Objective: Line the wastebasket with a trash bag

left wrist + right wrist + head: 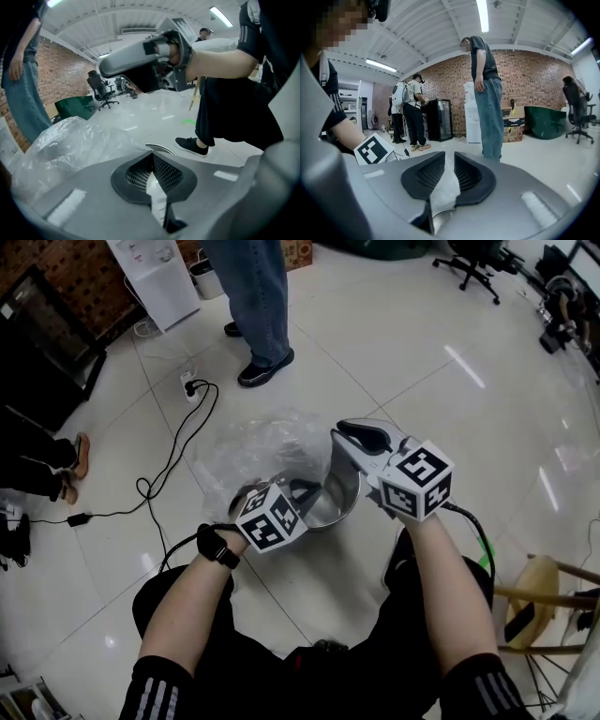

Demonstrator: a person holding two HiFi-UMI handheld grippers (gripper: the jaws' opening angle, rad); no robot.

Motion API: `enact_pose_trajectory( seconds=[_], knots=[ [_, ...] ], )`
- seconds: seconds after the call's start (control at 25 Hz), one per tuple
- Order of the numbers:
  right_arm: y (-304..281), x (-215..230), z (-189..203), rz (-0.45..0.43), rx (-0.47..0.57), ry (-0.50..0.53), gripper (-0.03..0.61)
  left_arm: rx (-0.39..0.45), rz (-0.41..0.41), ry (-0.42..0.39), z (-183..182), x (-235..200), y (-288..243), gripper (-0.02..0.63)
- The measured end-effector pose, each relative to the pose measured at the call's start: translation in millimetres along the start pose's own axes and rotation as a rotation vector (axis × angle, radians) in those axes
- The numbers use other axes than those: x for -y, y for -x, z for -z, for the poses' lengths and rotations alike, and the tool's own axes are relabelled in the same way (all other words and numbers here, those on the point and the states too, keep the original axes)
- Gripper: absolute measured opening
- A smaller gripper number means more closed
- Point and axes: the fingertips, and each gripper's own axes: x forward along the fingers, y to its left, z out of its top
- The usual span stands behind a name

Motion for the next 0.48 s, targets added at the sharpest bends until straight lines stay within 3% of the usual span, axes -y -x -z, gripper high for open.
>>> enact_pose_trajectory(
  seconds=[0.24, 0.48],
  knots=[
    [-28.5, -13.1, 37.0, -0.06, -0.137, 0.068, 0.161, -0.028, 0.098, -0.013, 8.8, 30.1, -22.4, 0.003],
    [-53.0, -24.4, 78.0, -0.108, -0.279, 0.08, 0.163, -0.012, 0.111, -0.014, 6.6, 32.9, -21.8, 0.014]
  ],
)
